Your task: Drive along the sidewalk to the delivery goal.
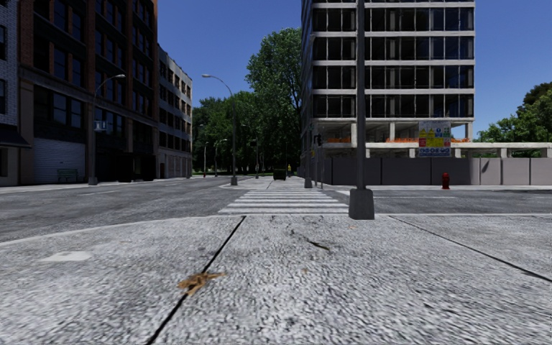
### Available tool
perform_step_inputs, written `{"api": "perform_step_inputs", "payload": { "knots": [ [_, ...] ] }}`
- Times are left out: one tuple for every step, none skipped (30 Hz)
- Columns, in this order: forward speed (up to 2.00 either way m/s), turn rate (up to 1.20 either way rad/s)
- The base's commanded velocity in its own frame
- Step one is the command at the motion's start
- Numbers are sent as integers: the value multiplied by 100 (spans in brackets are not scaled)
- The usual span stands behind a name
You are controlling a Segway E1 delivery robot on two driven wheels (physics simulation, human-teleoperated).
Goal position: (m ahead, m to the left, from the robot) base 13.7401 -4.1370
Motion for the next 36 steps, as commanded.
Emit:
{"api": "perform_step_inputs", "payload": {
  "knots": [
    [200,0],
    [200,0],
    [200,0],
    [200,0],
    [200,0],
    [200,0],
    [200,0],
    [200,0],
    [200,0],
    [200,0],
    [200,0],
    [200,0],
    [200,0],
    [200,0],
    [200,0],
    [200,0],
    [200,0],
    [200,0],
    [200,0],
    [200,0],
    [200,0],
    [200,0],
    [200,0],
    [200,0],
    [200,0],
    [200,0],
    [200,0],
    [200,0],
    [200,0],
    [200,0],
    [200,0],
    [200,0],
    [200,0],
    [200,0],
    [200,0],
    [200,0]
  ]
}}
